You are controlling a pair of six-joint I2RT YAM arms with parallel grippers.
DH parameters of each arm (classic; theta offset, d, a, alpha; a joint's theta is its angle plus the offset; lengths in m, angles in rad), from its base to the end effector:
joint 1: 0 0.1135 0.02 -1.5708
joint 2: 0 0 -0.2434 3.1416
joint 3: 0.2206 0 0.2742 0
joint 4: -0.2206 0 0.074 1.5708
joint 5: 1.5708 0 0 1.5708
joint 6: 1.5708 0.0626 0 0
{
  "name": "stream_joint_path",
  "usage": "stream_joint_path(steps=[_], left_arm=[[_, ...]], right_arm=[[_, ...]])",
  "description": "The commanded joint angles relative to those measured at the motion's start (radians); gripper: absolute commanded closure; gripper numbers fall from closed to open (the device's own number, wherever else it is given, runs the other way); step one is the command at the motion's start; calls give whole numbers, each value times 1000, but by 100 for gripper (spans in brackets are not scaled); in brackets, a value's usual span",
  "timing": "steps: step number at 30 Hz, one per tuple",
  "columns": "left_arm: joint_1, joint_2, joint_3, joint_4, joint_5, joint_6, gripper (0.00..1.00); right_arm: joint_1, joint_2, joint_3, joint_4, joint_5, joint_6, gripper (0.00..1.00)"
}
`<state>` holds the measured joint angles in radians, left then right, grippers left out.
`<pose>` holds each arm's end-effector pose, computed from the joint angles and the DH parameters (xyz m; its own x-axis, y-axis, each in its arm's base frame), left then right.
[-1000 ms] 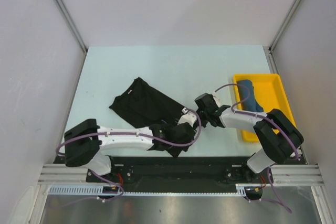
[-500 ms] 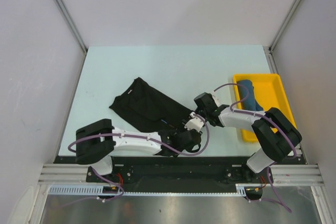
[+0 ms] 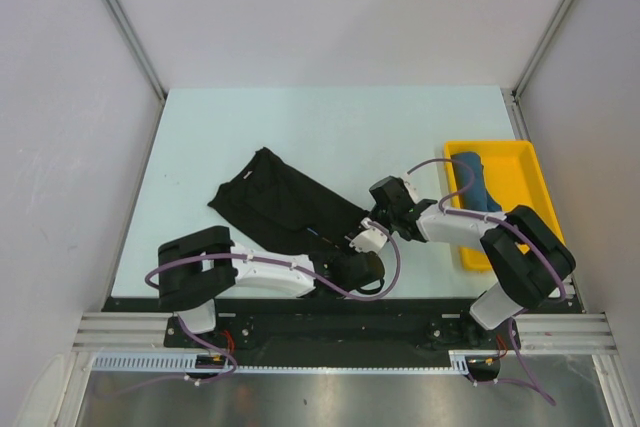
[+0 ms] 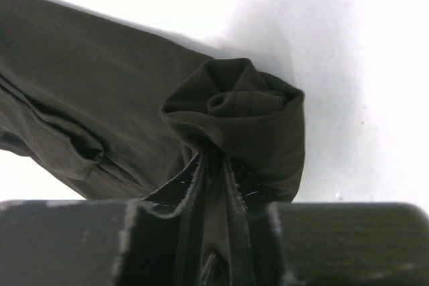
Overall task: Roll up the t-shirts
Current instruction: Roll the T-shirt to the center of the board.
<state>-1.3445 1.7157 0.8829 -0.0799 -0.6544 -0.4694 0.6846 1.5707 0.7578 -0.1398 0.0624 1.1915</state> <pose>0.1168 -0.3376 0.0989 -0.4703 0.4430 -0.7633 0.5348 0.8311 0.1528 0.2554 0.2035 0.0926 -0.7940 0.5486 -0.2618 0.3632 0.7735 0.5195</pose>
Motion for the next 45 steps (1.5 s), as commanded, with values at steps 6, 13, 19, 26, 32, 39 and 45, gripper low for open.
stream_joint_path(steps=[6,13,19,26,32,39,45], left_arm=[[30,-111,-86,164,235,-11,90],[104,-211,-197,379,565,-149,95],[172,-217,-295,598,737,-322,95],[287,-208,-416,720,884,-445,94],[383,-199,-432,688,941,-446,92],[426,-170,-392,559,957,-394,91],[446,-154,-380,513,947,-377,91]], right_arm=[[6,-179,-8,-158,135,-104,25],[-28,-440,-70,-231,209,-197,12],[-17,-622,-181,-293,212,-192,24],[26,-670,-238,-305,208,-132,41],[53,-569,-242,-225,183,-102,45],[72,-482,-239,-94,159,-78,52],[93,-460,-239,-50,171,-89,50]])
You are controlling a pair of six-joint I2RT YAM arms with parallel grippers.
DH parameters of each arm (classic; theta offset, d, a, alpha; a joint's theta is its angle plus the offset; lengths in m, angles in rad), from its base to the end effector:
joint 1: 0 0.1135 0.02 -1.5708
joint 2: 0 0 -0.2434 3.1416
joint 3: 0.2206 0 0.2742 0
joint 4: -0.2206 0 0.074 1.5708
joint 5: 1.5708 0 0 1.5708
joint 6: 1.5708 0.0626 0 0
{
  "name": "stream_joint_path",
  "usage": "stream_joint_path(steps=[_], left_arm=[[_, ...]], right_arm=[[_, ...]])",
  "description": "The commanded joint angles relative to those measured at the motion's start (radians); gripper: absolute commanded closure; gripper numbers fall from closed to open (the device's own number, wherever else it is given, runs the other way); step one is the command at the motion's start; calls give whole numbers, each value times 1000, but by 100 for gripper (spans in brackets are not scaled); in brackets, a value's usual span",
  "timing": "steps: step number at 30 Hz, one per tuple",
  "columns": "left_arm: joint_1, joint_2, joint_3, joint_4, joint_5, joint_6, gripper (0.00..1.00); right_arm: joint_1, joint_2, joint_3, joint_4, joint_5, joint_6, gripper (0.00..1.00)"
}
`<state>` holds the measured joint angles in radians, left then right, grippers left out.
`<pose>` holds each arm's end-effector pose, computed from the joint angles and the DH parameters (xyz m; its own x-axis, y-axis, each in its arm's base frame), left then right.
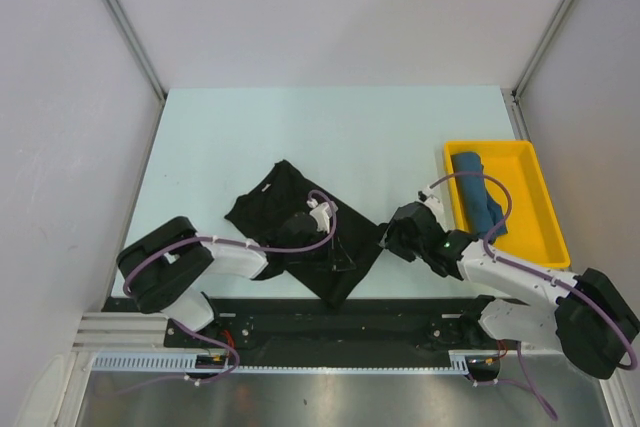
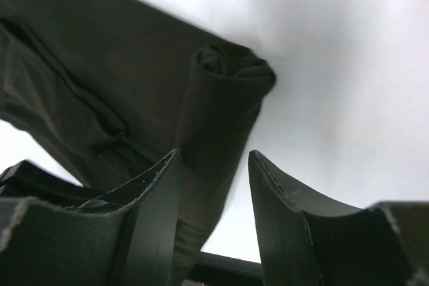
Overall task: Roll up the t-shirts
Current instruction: Roll the T-shirt to the center of the board.
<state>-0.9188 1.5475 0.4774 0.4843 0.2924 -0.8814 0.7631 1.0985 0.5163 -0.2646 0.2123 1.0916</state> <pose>0.1719 -0.2550 0.0769 -0.9132 -0.0215 -0.4071 0.3180 0.5872 -0.7443 0.1936 0.1669 0.1320 -0.7597 0.4738 -0.4455 0.2154 0.8297 0.5150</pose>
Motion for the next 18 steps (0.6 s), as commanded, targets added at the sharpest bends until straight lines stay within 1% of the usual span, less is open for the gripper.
stream_joint_path(steps=[1,6,10,12,13,17,18], left_arm=[[21,16,26,-56,-5,39,91],[29,13,41,-101,-29,59,87],[31,13,49,-121,-29,78,85],[31,2,52,-131,-30,93,81],[29,-1,53,-139,-32,97,80],[31,-36,66,-182,-53,125,71],[29,-52,69,-200,-61,137,70]], right_arm=[[16,29,4,77,16,11,50],[18,78,4,87,18,10,47],[18,116,7,108,36,-10,41],[18,142,19,113,38,-19,39],[18,153,25,113,39,-24,36],[18,208,50,111,42,-36,35],[18,231,59,108,44,-38,34]])
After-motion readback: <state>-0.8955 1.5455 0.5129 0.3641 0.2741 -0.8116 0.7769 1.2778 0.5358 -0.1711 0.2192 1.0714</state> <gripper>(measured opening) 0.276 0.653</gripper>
